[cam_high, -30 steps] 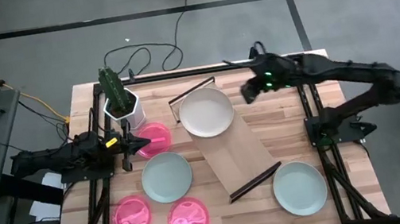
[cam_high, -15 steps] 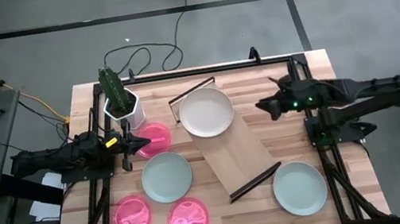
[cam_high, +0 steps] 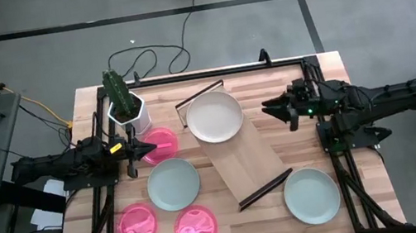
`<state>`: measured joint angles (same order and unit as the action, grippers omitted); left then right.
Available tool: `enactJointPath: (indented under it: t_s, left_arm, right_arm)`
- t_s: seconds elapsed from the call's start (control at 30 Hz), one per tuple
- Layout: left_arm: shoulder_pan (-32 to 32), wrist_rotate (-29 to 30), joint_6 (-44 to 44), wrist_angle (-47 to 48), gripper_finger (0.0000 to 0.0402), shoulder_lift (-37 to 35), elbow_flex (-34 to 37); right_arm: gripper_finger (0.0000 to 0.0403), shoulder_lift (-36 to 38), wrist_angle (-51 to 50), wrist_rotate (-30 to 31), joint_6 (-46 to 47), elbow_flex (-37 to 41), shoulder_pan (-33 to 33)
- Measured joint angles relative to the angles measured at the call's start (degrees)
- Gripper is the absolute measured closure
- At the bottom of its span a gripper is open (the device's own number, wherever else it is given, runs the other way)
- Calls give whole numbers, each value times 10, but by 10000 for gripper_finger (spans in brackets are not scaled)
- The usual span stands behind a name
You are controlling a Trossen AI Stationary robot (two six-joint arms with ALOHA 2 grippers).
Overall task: Place and stack plates onto a shelf
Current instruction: Stack the left gray plate on top of the white plate on the shelf
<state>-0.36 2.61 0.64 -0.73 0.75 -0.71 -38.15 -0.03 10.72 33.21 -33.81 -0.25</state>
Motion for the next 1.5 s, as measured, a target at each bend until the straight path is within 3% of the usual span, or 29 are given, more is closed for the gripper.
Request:
enactJointPath:
  t_s: [0.27,0.5,0.73,0.8,0.97,1.07,1.23,1.37,1.5]
  left_arm:
    - [0,0,1,0,401,0,0]
    - [0,61,140,-10,401,0,0]
    - [0,58,145,-11,401,0,0]
    - [-1,41,103,-23,401,0,0]
    - [-6,-56,-159,-125,401,0,0]
    - [-6,-41,-235,-179,401,0,0]
    - [-2,46,-327,-277,397,22,-23]
    - [-3,2,-334,-158,365,81,-122]
    - [-3,-49,-350,121,314,177,-254]
  right_arm:
    - [256,0,-1,-1,-3,-6,0]
    - [256,0,-1,-2,-3,-6,0]
    - [256,0,-1,-2,5,-6,0]
    - [256,0,-1,-2,13,-6,0]
    - [256,0,-1,-2,20,-6,0]
    - [256,0,-1,-2,29,-6,0]
    - [256,0,-1,-2,29,-6,0]
    - [256,0,-1,-2,29,-6,0]
    - [256,0,-1,-2,28,-6,0]
